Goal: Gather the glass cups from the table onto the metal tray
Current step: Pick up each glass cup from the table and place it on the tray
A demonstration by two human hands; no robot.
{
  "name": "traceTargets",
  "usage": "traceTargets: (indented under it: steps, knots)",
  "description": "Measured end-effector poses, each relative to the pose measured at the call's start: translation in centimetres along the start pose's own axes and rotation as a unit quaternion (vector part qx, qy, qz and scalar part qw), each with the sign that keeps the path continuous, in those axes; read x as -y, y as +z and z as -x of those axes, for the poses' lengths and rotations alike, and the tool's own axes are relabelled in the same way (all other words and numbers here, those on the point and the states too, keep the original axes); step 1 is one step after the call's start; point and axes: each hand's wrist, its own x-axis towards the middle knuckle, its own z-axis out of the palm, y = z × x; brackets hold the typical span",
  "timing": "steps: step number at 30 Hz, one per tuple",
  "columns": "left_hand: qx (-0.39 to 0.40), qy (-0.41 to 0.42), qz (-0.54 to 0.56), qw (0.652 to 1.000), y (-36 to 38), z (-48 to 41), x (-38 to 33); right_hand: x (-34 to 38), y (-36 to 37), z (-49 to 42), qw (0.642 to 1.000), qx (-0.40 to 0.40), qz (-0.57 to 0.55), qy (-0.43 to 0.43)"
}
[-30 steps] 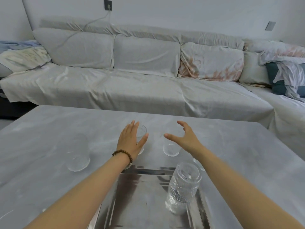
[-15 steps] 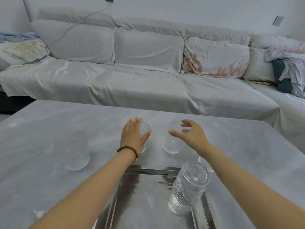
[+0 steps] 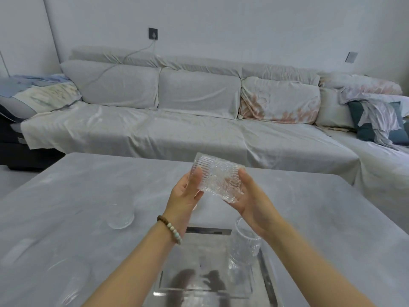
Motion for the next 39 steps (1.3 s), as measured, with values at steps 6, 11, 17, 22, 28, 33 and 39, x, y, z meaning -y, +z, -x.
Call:
traceTargets:
  steps: [6,11,17,22,28,33,39]
  knots:
    - [-0.049,0.007,-0.031,0.998,-0.8,2.6,-0.6,-1.3,-1.7,3.1,0.954,-0.054,0.292,-0.048]
    - [-0.052,0.003,-0.156,0.986,-1.9,3.0,2.6,-5.1,-4.8,4.0,0.912,-0.085,0.400,-0.040]
    - [-0.033,-0.048,-0.264,0.963,-2.9,3.1,6.9,-7.6,-5.7,4.1,0.908,-0.069,0.412,-0.039]
    - [-0.031,-0.059,-0.270,0.960,-2.7,3.0,8.4,-8.2,-5.8,3.9,0.908,-0.072,0.407,-0.059]
    - [-0.009,-0.061,-0.271,0.961,-1.7,3.0,9.3,-8.5,-5.9,3.9,0.904,-0.077,0.415,-0.067]
    - [0.002,-0.062,-0.286,0.956,-1.3,2.8,9.6,-8.4,-5.9,3.9,0.902,-0.077,0.419,-0.071]
    - [0.004,-0.065,-0.290,0.955,-1.3,2.8,9.7,-8.1,-5.7,4.0,0.906,-0.074,0.413,-0.061]
